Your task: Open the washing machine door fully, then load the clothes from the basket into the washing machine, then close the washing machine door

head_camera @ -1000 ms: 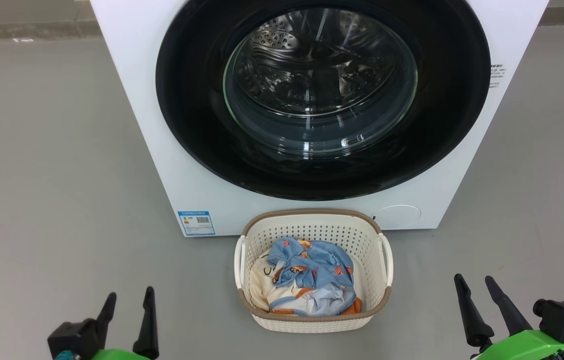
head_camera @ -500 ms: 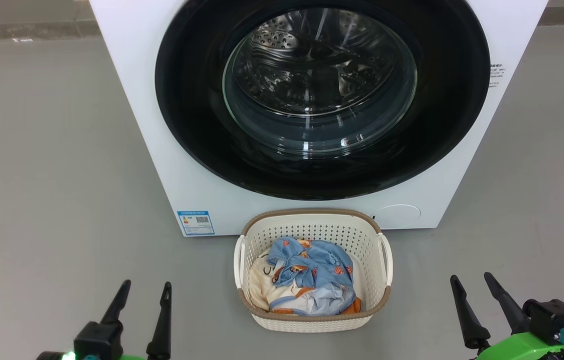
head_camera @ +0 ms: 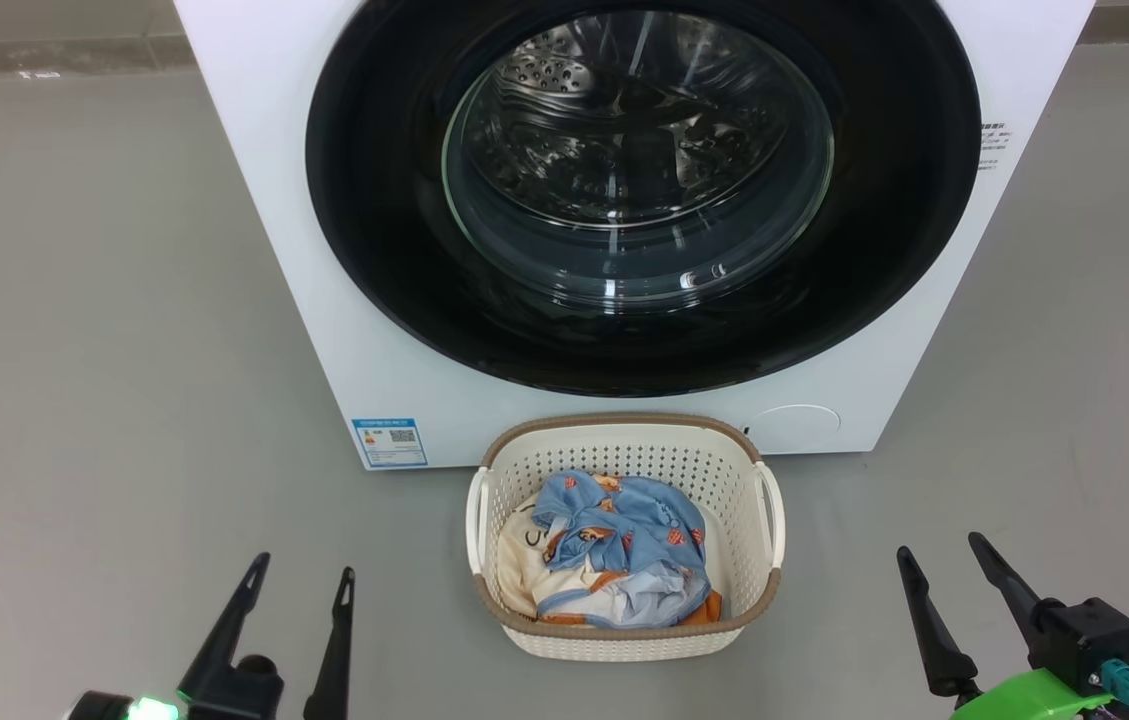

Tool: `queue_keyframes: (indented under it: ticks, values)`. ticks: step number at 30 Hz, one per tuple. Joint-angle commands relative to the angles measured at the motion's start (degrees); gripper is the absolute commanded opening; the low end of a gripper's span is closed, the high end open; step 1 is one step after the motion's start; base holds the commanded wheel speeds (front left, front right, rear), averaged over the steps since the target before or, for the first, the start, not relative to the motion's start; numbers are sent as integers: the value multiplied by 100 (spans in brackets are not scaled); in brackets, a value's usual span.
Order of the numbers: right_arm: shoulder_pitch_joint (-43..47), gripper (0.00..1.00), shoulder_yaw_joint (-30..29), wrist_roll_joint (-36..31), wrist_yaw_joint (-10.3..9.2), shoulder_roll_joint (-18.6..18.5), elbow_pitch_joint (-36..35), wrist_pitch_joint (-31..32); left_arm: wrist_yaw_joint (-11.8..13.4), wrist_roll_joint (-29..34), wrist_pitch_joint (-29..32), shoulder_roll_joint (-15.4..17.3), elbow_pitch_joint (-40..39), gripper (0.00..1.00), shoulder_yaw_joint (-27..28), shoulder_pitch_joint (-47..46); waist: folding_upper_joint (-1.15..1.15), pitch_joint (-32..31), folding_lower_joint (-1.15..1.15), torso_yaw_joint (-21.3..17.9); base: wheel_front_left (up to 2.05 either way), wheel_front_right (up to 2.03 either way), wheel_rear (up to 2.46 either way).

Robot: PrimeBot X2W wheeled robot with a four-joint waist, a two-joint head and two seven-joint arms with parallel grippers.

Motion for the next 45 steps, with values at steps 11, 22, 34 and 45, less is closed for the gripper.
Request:
queue_keyframes:
  ticks: [11,22,34,45]
  values:
    - [14,100,167,-365,57,-105,-219,-144,65,329,-130,77,-108,100,317,-76,0,4,0,9,0,0,0]
    - [6,100,160,-375,57,-113,-243,-144,-73,307,-130,-18,72,100,582,-56,0,13,0,8,0,0,0]
    - [11,100,172,-350,57,-129,-239,-144,-179,349,-130,-108,39,100,738,-60,0,20,0,20,13,27,-40]
    - [3,100,199,-325,57,-97,-207,-144,-251,394,-130,-141,-33,100,805,-82,0,38,0,-34,86,106,-192]
